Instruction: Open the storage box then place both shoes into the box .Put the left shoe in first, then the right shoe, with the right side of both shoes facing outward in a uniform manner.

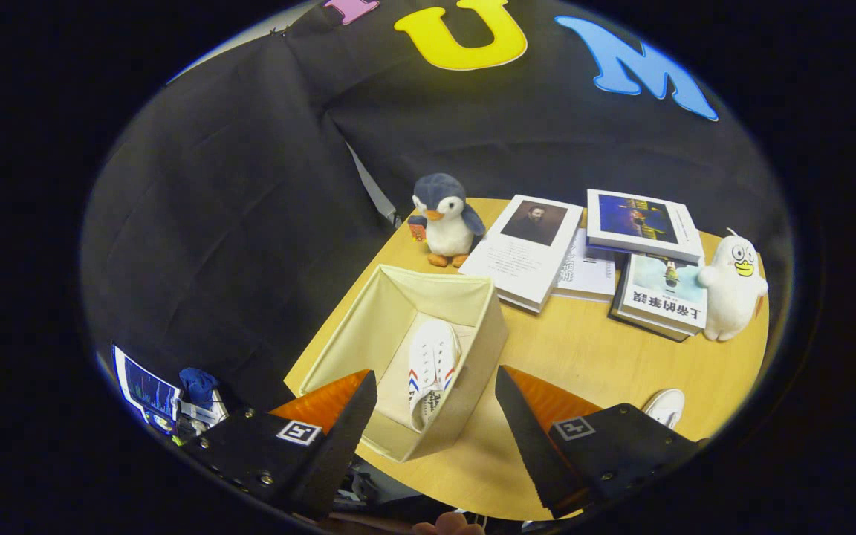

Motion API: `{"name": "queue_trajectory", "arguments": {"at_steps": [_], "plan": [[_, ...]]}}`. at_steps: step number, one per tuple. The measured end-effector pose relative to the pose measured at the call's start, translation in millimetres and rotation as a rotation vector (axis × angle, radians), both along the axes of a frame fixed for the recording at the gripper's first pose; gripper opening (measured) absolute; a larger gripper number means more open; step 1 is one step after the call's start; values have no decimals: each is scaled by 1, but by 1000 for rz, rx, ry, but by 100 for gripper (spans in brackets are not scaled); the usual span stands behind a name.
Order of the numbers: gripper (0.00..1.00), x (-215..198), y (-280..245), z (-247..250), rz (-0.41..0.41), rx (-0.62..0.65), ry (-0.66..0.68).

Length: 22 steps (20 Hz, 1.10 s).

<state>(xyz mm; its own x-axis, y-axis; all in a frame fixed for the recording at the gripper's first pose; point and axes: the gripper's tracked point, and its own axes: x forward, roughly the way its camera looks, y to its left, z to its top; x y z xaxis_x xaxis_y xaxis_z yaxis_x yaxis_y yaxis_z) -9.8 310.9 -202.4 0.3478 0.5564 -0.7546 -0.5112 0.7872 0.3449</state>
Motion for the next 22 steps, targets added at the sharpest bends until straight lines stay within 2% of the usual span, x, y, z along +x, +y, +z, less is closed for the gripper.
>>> {"name": "queue_trajectory", "arguments": {"at_steps": [11,22], "plan": [[98,8,-121,10,-151,2,-117],[98,-33,-279,-74,-380,-191,-23]]}}
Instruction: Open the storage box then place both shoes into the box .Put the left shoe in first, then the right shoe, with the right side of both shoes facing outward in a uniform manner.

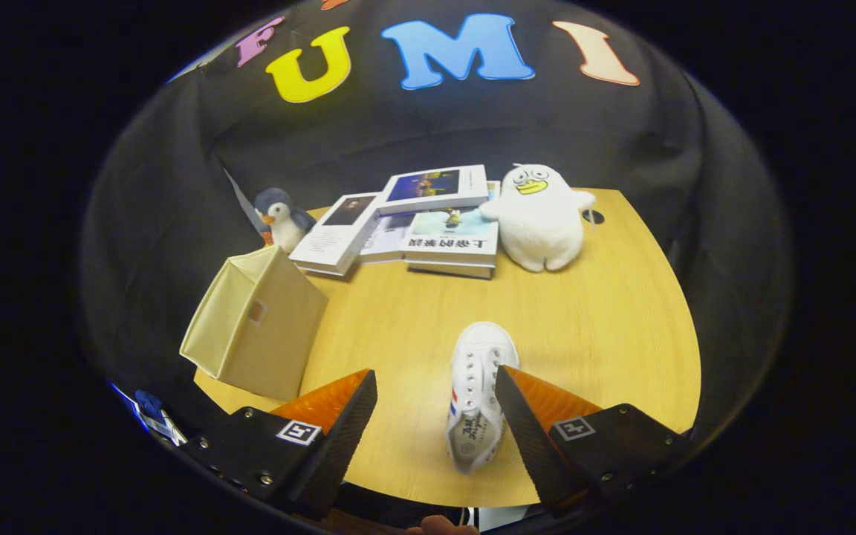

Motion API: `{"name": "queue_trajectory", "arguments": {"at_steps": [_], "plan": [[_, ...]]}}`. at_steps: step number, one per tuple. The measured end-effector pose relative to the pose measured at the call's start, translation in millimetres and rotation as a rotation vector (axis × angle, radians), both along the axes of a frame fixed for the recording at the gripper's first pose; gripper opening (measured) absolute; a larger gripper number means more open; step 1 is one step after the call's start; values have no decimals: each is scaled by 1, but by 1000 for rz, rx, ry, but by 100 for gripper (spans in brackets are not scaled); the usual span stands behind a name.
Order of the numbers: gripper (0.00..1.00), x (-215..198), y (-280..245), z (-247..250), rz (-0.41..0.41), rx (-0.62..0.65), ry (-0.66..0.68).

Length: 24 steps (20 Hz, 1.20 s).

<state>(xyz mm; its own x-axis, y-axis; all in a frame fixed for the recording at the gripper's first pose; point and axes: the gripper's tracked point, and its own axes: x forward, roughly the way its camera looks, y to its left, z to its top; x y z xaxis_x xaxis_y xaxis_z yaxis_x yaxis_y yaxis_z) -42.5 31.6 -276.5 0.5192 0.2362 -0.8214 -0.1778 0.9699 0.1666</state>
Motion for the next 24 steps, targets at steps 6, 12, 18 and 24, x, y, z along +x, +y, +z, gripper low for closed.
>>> {"name": "queue_trajectory", "arguments": {"at_steps": [6,12,18,24], "plan": [[98,-24,-34,-43,-25,-48,91],[98,-32,-51,-86,22,-144,192],[98,-20,-62,-119,126,-319,239],[97,1,-57,-133,229,-392,218]]}}
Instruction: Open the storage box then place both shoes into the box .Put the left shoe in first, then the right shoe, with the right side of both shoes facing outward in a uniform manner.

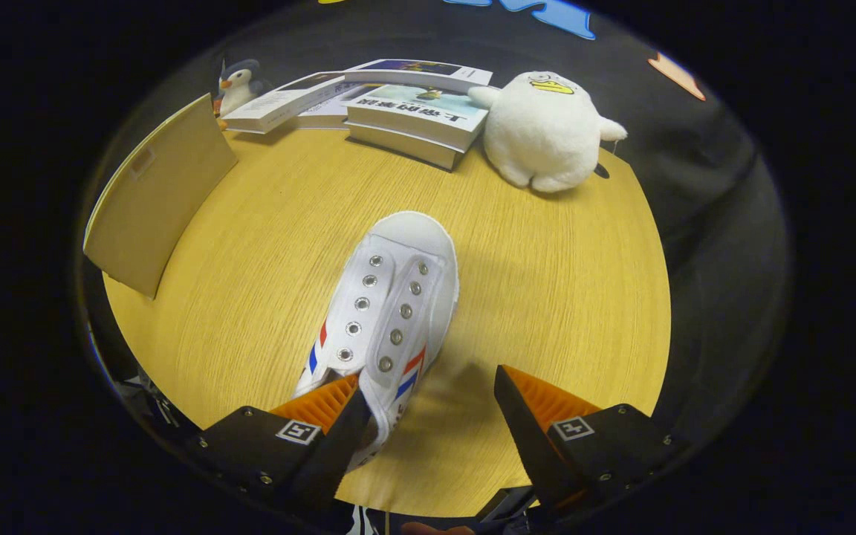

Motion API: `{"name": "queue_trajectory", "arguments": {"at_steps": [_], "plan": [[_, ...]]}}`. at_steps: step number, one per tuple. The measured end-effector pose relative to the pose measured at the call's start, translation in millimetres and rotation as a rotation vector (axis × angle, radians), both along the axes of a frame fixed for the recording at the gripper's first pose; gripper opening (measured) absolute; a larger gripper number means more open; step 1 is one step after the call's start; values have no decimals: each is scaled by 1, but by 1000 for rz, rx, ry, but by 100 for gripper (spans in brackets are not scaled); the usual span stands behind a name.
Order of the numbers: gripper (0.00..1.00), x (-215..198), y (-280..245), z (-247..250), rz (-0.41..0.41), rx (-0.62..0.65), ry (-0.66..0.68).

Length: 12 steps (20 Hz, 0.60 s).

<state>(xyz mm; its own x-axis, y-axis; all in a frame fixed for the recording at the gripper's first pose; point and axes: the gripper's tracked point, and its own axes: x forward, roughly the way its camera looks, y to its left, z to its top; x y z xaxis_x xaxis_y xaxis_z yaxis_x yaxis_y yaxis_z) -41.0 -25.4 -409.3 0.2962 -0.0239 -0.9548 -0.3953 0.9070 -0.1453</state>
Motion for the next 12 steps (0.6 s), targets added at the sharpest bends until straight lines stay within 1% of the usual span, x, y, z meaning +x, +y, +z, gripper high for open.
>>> {"name": "queue_trajectory", "arguments": {"at_steps": [2,3,5,6,7,8,9,10,12], "plan": [[96,0,6,-3,54,9,-4],[94,1,7,-5,87,6,-13],[82,-4,20,-10,157,63,-7],[67,-4,20,-7,186,65,-26],[52,4,12,-6,206,25,-56],[43,9,-5,-9,163,-21,-89],[8,8,-8,-9,106,0,-99],[2,10,-3,-5,45,64,-108],[1,6,4,-1,-89,187,-81]]}}
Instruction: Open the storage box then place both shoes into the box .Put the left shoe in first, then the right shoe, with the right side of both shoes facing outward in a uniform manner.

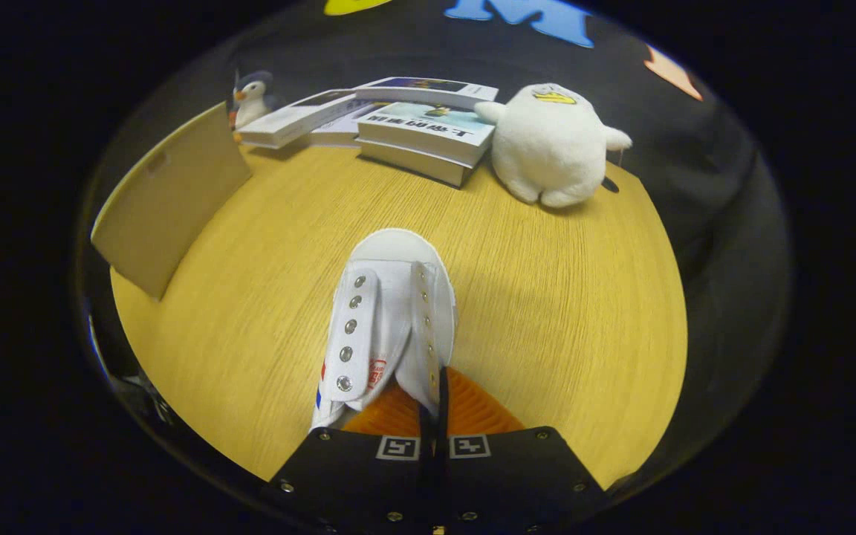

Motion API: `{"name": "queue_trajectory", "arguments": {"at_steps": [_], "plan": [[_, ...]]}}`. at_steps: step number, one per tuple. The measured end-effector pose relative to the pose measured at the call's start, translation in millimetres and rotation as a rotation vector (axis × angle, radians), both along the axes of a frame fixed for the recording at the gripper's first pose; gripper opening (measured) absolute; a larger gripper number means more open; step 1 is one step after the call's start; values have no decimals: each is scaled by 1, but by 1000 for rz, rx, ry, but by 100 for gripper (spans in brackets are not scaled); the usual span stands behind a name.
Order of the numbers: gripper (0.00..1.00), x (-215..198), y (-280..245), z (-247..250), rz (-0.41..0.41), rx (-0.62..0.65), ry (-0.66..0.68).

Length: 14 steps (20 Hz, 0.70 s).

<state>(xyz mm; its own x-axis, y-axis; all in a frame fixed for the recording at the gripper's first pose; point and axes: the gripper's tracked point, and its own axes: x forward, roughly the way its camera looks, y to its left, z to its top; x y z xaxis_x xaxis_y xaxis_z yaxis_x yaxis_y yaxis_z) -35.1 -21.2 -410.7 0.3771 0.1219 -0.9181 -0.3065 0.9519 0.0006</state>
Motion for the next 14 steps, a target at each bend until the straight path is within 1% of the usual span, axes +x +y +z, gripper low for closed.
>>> {"name": "queue_trajectory", "arguments": {"at_steps": [1,2,5,8,14], "plan": [[0,0,0,1,-35,32,10],[0,-1,0,4,-50,37,14],[0,-4,2,18,-57,28,2],[0,-4,13,40,-78,59,-1],[0,2,43,92,-94,98,-22]]}}
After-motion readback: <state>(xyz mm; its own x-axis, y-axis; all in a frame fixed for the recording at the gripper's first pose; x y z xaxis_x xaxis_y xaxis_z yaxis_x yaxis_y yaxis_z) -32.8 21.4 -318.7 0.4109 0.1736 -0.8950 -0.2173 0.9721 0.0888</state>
